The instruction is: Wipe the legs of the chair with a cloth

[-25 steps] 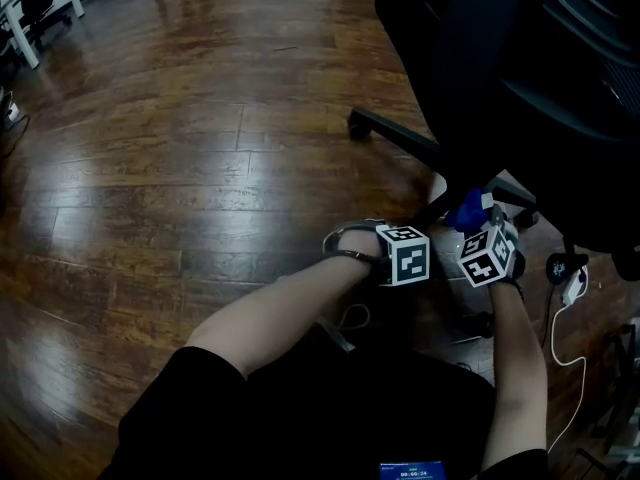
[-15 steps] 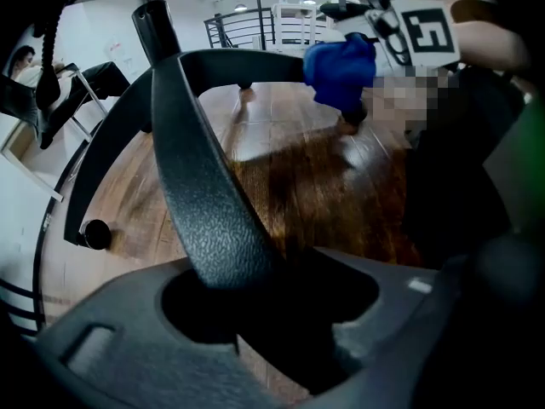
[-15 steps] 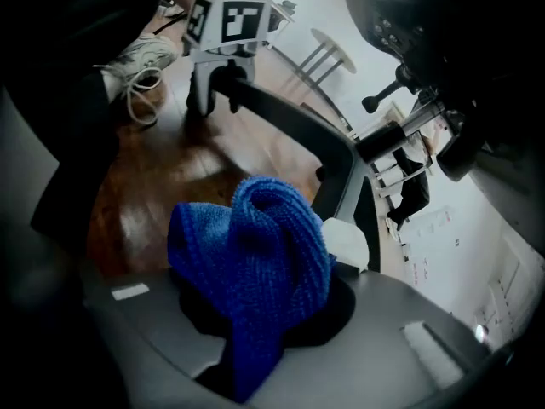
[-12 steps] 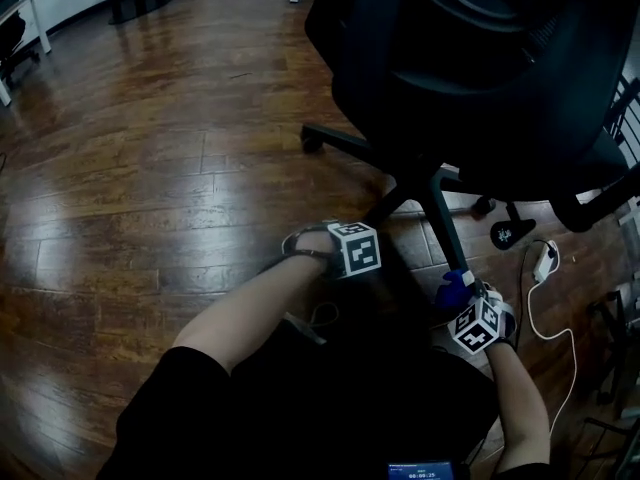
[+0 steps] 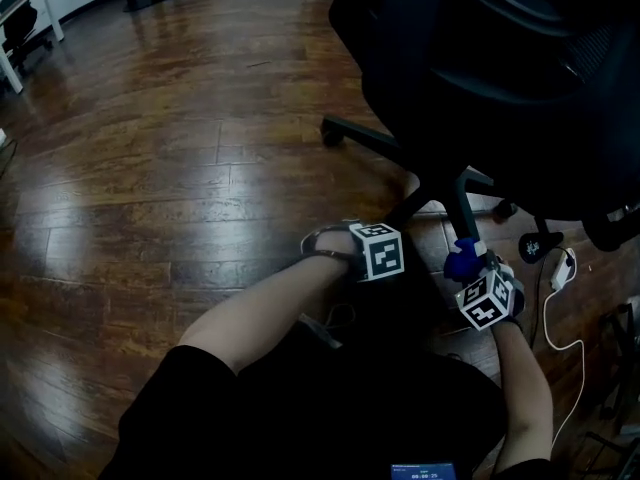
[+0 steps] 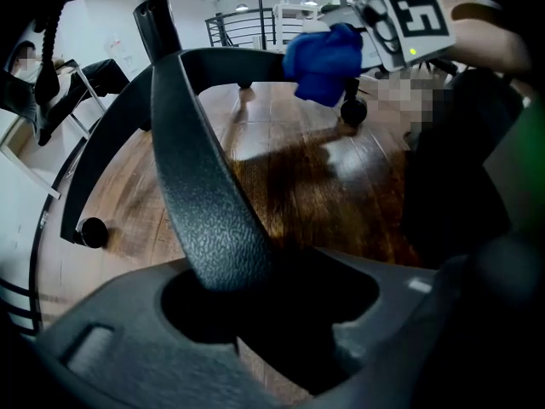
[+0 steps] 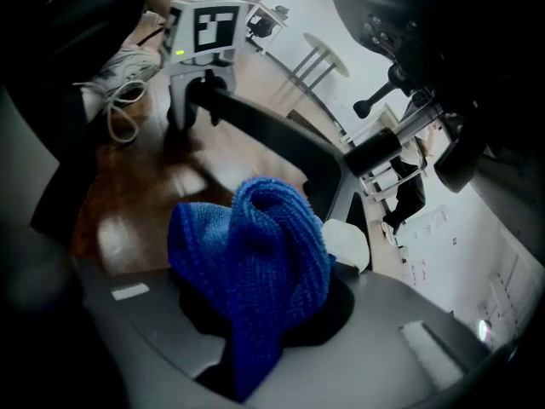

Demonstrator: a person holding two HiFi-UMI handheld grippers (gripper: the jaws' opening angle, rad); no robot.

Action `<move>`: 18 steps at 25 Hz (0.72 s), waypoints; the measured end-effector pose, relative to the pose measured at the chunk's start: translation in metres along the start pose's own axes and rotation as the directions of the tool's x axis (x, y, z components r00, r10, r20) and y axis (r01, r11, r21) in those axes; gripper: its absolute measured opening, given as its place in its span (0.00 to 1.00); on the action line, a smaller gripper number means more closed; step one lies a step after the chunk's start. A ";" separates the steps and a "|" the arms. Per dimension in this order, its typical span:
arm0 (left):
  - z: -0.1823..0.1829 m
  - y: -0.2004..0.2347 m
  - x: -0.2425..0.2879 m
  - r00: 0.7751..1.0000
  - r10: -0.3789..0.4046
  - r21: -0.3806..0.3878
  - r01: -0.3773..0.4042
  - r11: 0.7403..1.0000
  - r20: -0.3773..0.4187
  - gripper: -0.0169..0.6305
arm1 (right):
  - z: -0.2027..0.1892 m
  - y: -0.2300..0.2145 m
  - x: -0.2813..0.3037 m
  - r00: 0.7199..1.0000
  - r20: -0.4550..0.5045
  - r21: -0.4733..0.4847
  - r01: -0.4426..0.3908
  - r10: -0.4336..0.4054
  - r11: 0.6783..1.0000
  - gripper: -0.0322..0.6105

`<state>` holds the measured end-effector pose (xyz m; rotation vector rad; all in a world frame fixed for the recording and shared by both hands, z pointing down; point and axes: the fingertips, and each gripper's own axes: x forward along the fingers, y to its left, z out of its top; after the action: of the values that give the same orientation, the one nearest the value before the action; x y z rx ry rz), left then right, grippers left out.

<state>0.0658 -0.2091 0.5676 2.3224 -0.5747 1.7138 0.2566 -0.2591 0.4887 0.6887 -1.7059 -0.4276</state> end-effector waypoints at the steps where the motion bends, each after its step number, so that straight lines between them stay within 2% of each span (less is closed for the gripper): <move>1: 0.000 0.000 0.000 1.000 -0.001 0.000 0.001 1.000 -0.002 0.41 | 0.019 -0.015 0.009 1.000 0.014 0.004 0.027 -0.027 1.000 0.16; 6: 0.005 -0.003 0.000 1.000 -0.013 0.002 0.013 1.000 0.017 0.41 | 0.094 -0.073 0.044 0.989 0.052 0.028 0.134 -0.135 0.991 0.16; 9: 0.004 -0.003 -0.002 0.999 -0.029 -0.013 0.029 0.999 0.040 0.41 | 0.104 -0.075 0.045 0.988 0.068 0.049 0.136 -0.139 0.989 0.17; 13: 0.002 -0.002 -0.001 0.999 -0.022 -0.011 0.022 1.000 0.033 0.41 | 0.068 -0.046 0.027 0.993 0.047 0.000 0.105 -0.105 0.994 0.17; 18: -0.003 -0.001 0.001 1.000 -0.003 -0.006 0.003 1.000 0.011 0.41 | -0.021 0.025 -0.014 0.997 -0.070 -0.063 -0.032 0.028 0.998 0.17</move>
<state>0.0642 -0.2070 0.5695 2.3290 -0.5770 1.6959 0.2735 -0.2294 0.4989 0.6239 -1.6289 -0.4305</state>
